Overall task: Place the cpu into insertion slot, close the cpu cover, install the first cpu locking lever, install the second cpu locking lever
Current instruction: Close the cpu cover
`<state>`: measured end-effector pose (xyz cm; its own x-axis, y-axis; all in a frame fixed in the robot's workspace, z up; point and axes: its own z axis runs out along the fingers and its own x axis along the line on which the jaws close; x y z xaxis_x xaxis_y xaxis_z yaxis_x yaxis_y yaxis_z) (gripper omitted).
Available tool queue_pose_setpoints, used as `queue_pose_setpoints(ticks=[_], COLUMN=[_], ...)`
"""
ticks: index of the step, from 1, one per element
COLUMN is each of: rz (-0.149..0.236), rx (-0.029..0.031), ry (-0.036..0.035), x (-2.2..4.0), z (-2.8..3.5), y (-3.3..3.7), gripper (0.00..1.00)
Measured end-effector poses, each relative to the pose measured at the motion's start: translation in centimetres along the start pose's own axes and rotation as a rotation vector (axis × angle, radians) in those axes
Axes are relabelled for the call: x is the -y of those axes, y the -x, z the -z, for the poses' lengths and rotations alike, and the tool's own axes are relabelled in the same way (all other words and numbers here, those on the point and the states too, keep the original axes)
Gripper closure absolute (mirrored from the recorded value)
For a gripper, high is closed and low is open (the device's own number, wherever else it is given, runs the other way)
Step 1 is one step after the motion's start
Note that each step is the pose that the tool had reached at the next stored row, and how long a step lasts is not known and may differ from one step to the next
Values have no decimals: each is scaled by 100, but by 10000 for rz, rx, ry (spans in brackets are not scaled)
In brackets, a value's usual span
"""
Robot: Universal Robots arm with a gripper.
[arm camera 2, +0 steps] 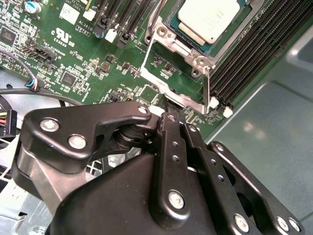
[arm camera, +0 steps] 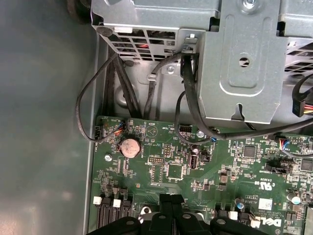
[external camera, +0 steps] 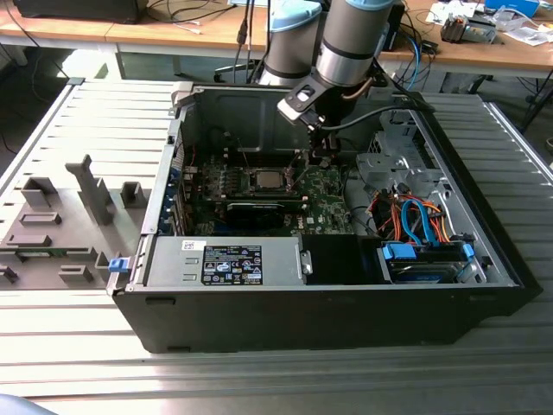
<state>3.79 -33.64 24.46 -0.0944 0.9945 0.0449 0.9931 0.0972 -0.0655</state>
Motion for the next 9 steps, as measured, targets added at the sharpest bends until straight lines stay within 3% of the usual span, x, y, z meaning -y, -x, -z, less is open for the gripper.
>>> queue_pose_setpoints(ticks=[9], rz=[0], rx=[1], ry=[0], x=[25], z=[-2], y=[-2], gripper=[89])
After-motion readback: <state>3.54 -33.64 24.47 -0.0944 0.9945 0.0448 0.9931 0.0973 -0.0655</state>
